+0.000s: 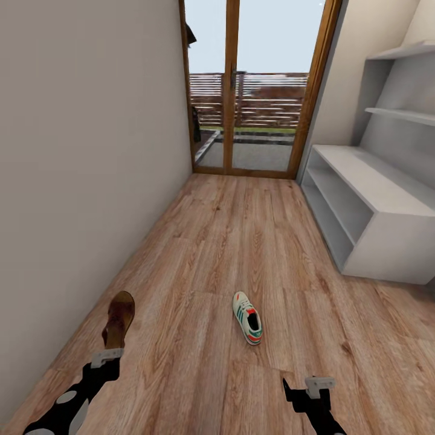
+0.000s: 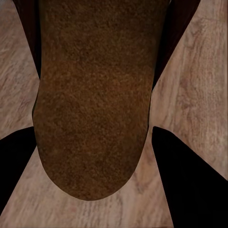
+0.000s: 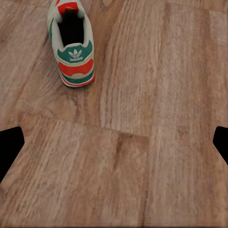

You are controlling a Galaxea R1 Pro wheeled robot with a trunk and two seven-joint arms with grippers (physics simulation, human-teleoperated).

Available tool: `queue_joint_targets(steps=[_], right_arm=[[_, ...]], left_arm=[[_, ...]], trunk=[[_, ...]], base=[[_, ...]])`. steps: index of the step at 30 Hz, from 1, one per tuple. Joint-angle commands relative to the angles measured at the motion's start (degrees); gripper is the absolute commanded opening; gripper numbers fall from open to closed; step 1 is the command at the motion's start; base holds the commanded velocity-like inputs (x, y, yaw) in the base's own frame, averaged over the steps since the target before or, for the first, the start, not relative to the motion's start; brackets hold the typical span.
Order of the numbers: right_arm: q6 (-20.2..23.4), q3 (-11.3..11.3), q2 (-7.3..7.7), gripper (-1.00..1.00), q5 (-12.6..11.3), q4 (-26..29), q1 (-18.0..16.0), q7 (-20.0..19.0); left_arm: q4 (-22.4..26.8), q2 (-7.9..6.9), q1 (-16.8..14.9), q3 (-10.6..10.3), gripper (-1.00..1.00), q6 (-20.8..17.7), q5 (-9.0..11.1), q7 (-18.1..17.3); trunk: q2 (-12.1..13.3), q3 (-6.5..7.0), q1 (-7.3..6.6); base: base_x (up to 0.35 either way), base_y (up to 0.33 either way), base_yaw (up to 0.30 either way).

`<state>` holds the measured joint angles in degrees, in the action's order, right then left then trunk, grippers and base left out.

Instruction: Pick up the two gym shoes and the two sandals from the corridor floor and place them onto the hallstand (shoe rack) in the corridor, making sure they are on the rack and not on the floor. Arrange them so the two gym shoes are next to each other and the two sandals are next to each other.

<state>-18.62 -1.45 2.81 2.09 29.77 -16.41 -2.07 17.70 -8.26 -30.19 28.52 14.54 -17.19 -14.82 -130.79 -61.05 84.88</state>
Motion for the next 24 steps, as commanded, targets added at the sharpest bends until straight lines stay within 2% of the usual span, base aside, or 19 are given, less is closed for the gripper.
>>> queue_joint_targets(steps=[1,5,9,24], right_arm=[[-0.1,-0.2,-0.01,1.00,0.2,0.0,0.0,-0.2],[0.0,0.0,-0.01,1.00,0.3,0.0,0.0,-0.3],[0.1,0.0,0.20,1.00,0.3,0.0,0.0,-0.4],[0.1,0.0,0.53,1.00,0.3,-0.1,0.0,-0.3]], left_arm=[[0.0,0.03,0.0,0.3,-1.00,0.2,-0.5,-0.3],[-0.1,0.40,-0.1,-0.8,-1.00,0.0,-0.5,-0.4],[-0.1,0.79,-0.1,-1.3,-1.00,-0.1,-0.6,-0.4],[-0.1,1.05,-0.1,-1.8,-1.00,-0.2,-0.6,-0.5]], trunk=[[0.0,-0.04,-0.01],[0.0,-0.04,-0.01],[0.0,-0.04,-0.01],[0.0,-0.04,-0.01]], base=[[0.000,0.000,0.000],[0.038,0.000,0.000],[0.211,0.000,0.000],[0.319,0.000,0.000]])
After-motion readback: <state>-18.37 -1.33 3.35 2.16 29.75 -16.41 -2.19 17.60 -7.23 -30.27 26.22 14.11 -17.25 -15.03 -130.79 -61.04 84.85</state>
